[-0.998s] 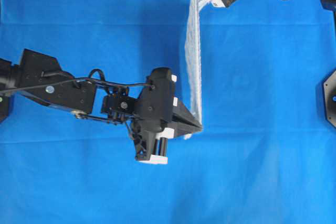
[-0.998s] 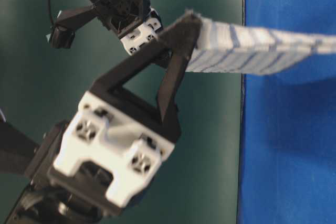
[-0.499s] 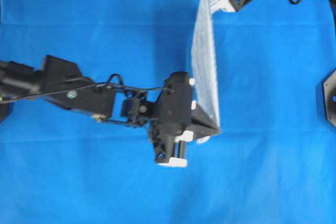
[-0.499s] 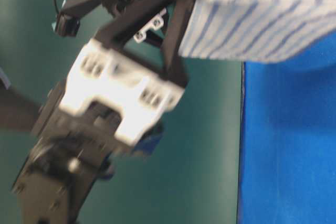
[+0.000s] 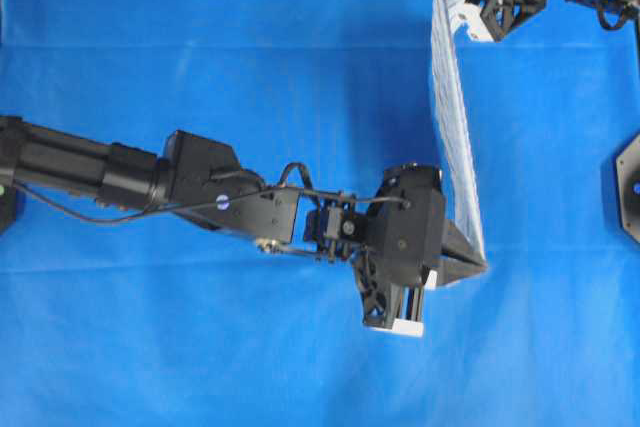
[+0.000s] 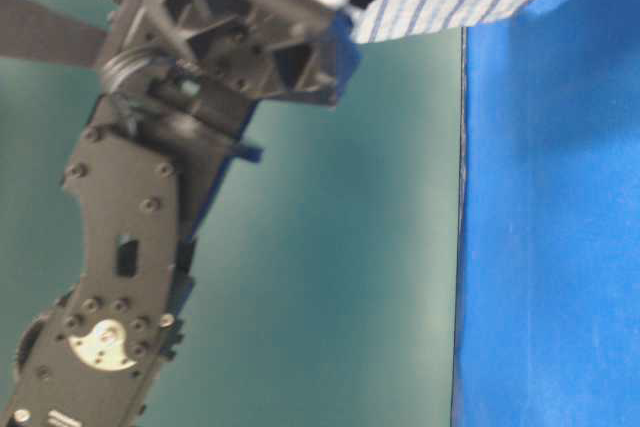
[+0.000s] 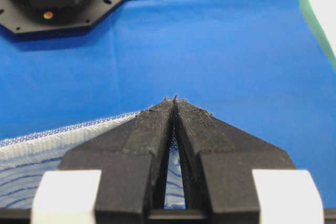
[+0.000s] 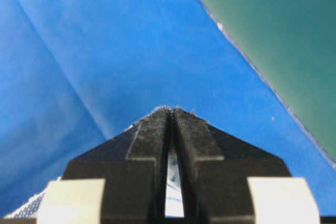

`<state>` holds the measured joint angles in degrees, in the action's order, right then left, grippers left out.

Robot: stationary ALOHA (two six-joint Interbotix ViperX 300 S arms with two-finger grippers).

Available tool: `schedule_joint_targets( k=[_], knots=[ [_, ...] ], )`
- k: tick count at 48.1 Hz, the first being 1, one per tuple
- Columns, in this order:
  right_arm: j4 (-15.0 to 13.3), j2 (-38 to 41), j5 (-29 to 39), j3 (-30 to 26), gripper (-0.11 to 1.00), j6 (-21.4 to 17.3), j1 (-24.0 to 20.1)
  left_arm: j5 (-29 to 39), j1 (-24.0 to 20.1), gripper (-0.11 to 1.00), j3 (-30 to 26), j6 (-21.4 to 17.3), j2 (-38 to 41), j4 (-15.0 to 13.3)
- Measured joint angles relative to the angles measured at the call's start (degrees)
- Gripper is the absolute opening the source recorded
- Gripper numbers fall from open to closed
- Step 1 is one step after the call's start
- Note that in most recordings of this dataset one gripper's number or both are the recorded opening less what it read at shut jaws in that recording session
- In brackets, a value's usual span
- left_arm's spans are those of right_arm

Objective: Fold the blue towel.
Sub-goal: 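Lay the strip down vertically on the table with both grippers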

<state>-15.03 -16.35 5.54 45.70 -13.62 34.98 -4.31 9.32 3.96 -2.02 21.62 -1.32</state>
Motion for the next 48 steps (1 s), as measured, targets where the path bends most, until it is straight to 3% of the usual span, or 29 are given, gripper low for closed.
schedule_joint_targets(
  k=[13,32,48],
  knots=[
    [-0.1,7.3,-2.2,-2.5,0.05,0.0,-0.2,-1.1,0.2,0.02,8.1,1.8,-2.0,0.0],
    [0.0,22.7,-4.4,-14.5,0.05,0.3,-4.7,-7.6,1.4,0.02,22.8,8.5,-8.3,-0.4],
    [-0.2,23.7,-3.9,-16.1,0.05,0.9,-5.0,-8.4,1.5,0.02,24.8,9.1,-9.1,-0.4]
  ],
)
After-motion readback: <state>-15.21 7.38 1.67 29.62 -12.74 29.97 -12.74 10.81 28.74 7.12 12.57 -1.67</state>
